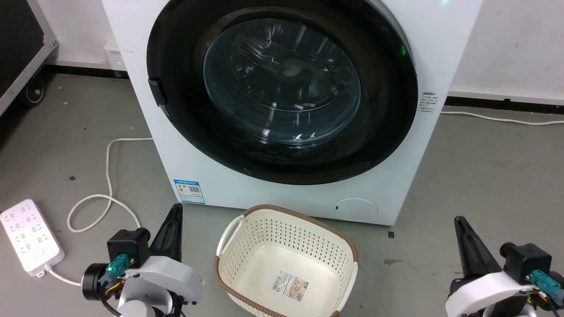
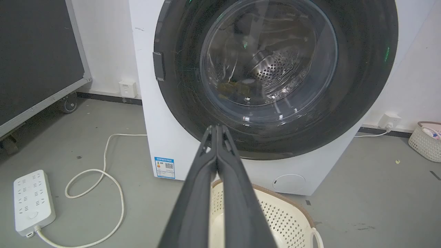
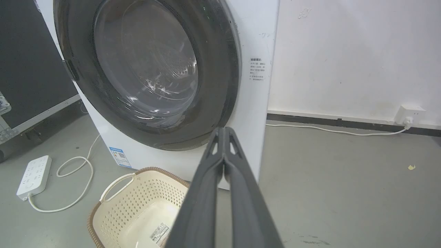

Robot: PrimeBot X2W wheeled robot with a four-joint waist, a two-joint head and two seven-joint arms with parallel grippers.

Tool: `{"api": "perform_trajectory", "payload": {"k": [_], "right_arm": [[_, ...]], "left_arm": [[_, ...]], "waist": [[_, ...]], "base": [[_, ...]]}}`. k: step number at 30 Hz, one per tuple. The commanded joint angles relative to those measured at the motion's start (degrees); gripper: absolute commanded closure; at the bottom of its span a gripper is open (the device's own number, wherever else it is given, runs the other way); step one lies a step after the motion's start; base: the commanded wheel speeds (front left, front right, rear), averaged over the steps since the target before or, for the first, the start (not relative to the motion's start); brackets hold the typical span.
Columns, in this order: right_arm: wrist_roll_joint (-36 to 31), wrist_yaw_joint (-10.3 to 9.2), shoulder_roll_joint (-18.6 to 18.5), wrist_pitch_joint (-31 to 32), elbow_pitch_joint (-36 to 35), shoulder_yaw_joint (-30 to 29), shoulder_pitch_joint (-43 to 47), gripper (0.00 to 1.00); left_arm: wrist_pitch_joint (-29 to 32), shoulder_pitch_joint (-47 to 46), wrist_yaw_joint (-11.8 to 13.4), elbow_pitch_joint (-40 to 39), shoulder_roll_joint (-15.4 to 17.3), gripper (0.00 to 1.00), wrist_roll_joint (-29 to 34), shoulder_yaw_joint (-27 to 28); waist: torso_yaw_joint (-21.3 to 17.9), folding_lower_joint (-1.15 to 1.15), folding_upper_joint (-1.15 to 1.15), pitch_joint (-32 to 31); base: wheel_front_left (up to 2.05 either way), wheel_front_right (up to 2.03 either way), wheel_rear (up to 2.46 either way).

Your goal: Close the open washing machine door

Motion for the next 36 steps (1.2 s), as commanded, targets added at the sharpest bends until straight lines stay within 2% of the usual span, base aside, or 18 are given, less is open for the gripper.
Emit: {"api": "perform_trajectory", "payload": {"k": [1, 36], "right_arm": [[-0.36, -0.01, -0.01, 0.23, -0.58, 0.23, 0.6, 1.0], [-1.69, -0.02, -0.03, 3.6, -4.72, 2.21, 1.69, 1.0]], "left_arm": [[0.23, 1.06, -0.2, -0.53, -0.25, 1.0, 0.71, 0.47], [3.27, 3.84, -1.11, -5.1, -3.26, 1.0, 7.59, 4.2]], "waist": [[0.04, 0.0, 0.0, 0.02], [1.18, 0.0, 0.0, 0.54]], "base": [[0.0, 0.0, 0.0], [0.0, 0.0, 0.0]]}}
